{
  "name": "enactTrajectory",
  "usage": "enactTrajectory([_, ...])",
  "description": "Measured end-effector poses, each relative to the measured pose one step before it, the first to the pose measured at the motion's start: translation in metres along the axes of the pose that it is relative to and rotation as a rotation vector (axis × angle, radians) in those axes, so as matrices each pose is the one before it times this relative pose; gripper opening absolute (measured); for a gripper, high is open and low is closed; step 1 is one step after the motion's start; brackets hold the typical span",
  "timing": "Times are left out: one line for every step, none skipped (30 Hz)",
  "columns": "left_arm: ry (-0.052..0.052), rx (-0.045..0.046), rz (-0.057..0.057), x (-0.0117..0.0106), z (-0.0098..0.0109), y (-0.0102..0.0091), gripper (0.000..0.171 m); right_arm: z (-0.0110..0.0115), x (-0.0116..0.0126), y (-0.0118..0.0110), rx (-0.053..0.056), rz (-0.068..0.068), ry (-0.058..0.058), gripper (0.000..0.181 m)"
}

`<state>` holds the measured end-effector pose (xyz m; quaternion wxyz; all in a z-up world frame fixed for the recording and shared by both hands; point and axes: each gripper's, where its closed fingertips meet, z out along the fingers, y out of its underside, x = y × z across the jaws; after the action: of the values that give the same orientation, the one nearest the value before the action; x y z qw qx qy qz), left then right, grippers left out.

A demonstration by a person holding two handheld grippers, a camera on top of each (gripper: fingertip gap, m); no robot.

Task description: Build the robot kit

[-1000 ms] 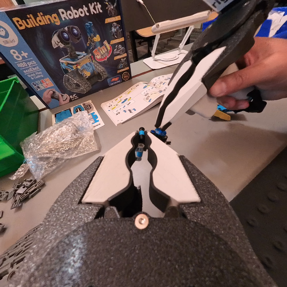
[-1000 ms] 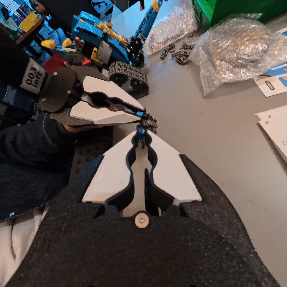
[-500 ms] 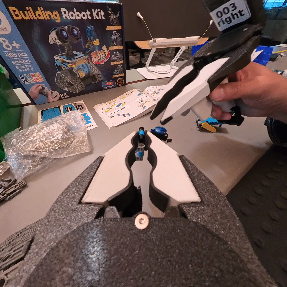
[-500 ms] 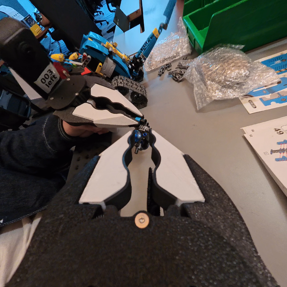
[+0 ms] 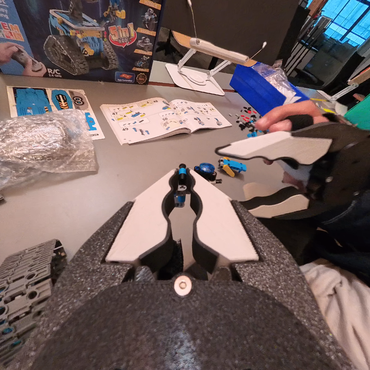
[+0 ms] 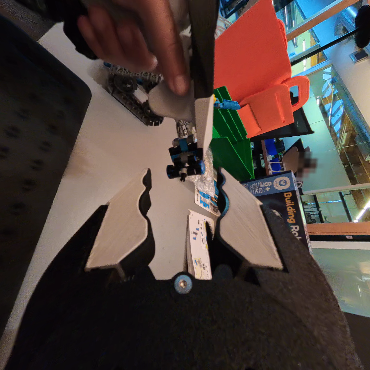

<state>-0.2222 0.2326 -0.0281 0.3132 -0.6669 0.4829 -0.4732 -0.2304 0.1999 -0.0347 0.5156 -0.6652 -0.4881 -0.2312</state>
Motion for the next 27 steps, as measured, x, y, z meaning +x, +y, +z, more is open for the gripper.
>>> enactTrajectory([0.007,-0.0059,-0.0076,0.00351,-0.00245,-0.00126,0.007,0.00247,0.00043,-0.00005,-0.0071,0.0176,0.0067,0.067])
enactTrajectory([0.0056,-0.00212,-0.0047,0.00325,-0.00219,-0.00148,0.007,0.00279,0.00103,0.00187,-0.0166,0.0225,0.0036,0.067])
enactTrajectory([0.0023,-0.00438,-0.0009,0.00264,-0.00163,-0.00094,0.007,0.00143,-0.0024,0.00104,-0.0122,0.0021,-0.0173,0.064])
enactTrajectory([-0.0007,-0.00691,0.0011,0.00171,-0.00101,-0.00026,0.007,-0.00123,0.00043,-0.00386,0.0168,-0.0163,0.0107,0.059])
enactTrajectory([0.0002,-0.00502,0.0001,0.0012,-0.00056,-0.00013,0.007,-0.00221,0.00119,-0.00506,0.019,-0.0241,0.017,0.054])
enactTrajectory([0.0047,-0.00445,-0.0011,0.00134,0.00007,0.00035,0.007,-0.00106,0.00065,-0.0022,-0.003,-0.023,0.0078,0.049])
enactTrajectory([0.0018,-0.00557,-0.0028,0.00041,0.00067,0.00099,0.007,-0.00075,0.00162,-0.00133,-0.0037,-0.013,0.0074,0.048])
enactTrajectory([-0.0065,-0.00438,-0.0032,-0.00117,0.00079,0.0011,0.007,-0.00049,0.00039,-0.00133,0.0007,-0.0033,-0.0047,0.046])
enactTrajectory([-0.0041,-0.00516,-0.002,-0.0009,0.00105,0.00141,0.007,-0.00003,0.00108,-0.00003,-0.004,-0.0025,-0.0006,0.045])
enactTrajectory([0.0061,-0.00289,-0.0047,0.00046,0.00088,0.00101,0.007,0.00036,-0.00005,0.00037,-0.0037,-0.0083,-0.0032,0.045])
enactTrajectory([0.0089,0.00082,-0.0092,0.00067,0.00029,0.0002,0.007,0.00033,-0.00082,0.00069,-0.0067,-0.0093,-0.0061,0.042])
enactTrajectory([0.0019,0.00002,-0.008,-0.00055,0.00009,0.00018,0.007,-0.00033,-0.00137,-0.00053,0.0024,-0.0109,-0.0054,0.042])
enactTrajectory([-0.0052,-0.00018,-0.0016,-0.00125,-0.00008,0.00001,0.007,-0.00043,-0.00293,-0.00126,0.0045,-0.01,-0.0131,0.042])
enactTrajectory([-0.0047,-0.00161,0.0027,-0.00101,-0.00004,0.00035,0.007,-0.00055,-0.00125,-0.00116,0.0013,-0.0034,-0.0021,0.045])
enactTrajectory([-0.0019,-0.00161,0.0005,-0.00065,0.00003,0.00024,0.007,-0.00062,-0.00187,-0.00174,0.0076,0.0015,-0.0085,0.051])
enactTrajectory([-0.0016,0.00071,-0.0041,-0.00065,0.00007,0.00005,0.007,0.00045,-0.00153,0.00067,-0.0055,0.0042,-0.0078,0.058])
enactTrajectory([0.0006,0.00092,-0.0042,-0.00037,0.00013,0.0001,0.007,0.00137,0.00058,0.00373,-0.0233,0.0008,0.0059,0.062])
enactTrajectory([0.0043,-0.00301,-0.0017,0.00049,0.00043,0.00061,0.007,0.00142,0.00139,0.00349,-0.0172,-0.0051,0.013,0.062])
enactTrajectory([0.0032,-0.00217,-0.0024,0.00043,0.00054,0.00061,0.007,0.00097,-0.00007,0.00209,-0.0044,-0.0073,0.0039,0.06])
enactTrajectory([0.0026,-0.00107,-0.0029,0.00045,0.00036,0.00037,0.007,0.00095,-0.00021,0.00199,-0.0051,-0.0064,0.004,0.056])
enactTrajectory([0.0071,-0.00147,-0.0032,0.00123,0.00039,0.00033,0.007,0.00083,-0.00061,0.00152,-0.0051,-0.0083,0.002,0.054])
enactTrajectory([0.0119,0.00219,-0.0064,0.00193,0.00012,-0.00039,0.007,0.00043,-0.00109,-0.00007,0.002,-0.006,-0.0007,0.053])
enactTrajectory([0.0115,0.00172,-0.0077,0.00165,0.00001,-0.00032,0.007,0.00052,-0.00088,0.00023,-0.0027,-0.0049,-0.0006,0.05])
enactTrajectory([0.0037,-0.00072,-0.0025,0.00048,0.00015,0.00002,0.007,0.00021,0.00038,0.00029,-0.0032,-0.0076,0.0079,0.049])
enactTrajectory([0.0042,0.0016,-0.0015,0.00056,0.00013,0.00006,0.007,-0.00045,0.00109,-0.00001,0.0006,-0.0109,0.0126,0.045])
enactTrajectory([0.0075,0.00494,-0.0072,0.00067,-0.00019,-0.00054,0.007,-0.0005,0.00071,0.00004,0.0011,-0.0125,0.0097,0.045])
enactTrajectory([0.0093,0.00381,-0.0078,0.0007,-0.00022,-0.00056,0.007,-0.00061,0.00086,0.00001,0.0003,-0.0092,0.0096,0.045])
